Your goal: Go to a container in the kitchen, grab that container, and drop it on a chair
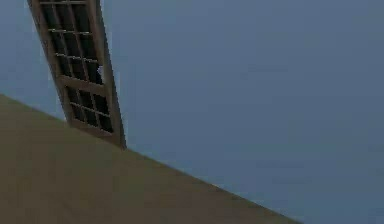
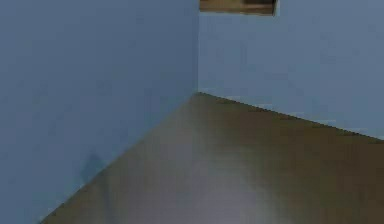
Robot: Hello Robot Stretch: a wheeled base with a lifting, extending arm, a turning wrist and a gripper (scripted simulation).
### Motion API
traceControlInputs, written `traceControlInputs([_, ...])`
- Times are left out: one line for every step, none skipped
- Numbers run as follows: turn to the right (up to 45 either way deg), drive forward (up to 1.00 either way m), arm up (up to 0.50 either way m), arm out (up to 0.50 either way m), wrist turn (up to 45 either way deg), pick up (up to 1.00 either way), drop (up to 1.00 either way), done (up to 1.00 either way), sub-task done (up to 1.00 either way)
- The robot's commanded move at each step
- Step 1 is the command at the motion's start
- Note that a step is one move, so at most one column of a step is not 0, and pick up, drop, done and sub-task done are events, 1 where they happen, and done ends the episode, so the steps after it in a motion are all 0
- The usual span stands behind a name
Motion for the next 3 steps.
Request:
traceControlInputs([-45.0, 0.00, 0.00, 0.00, 0.0, 0.00, 0.00, 0.00, 0.00])
traceControlInputs([-45.0, 0.00, 0.00, 0.00, 0.0, 0.00, 0.00, 0.00, 0.00])
traceControlInputs([-21.0, 0.00, 0.00, 0.00, 0.0, 0.00, 0.00, 0.00, 0.00])
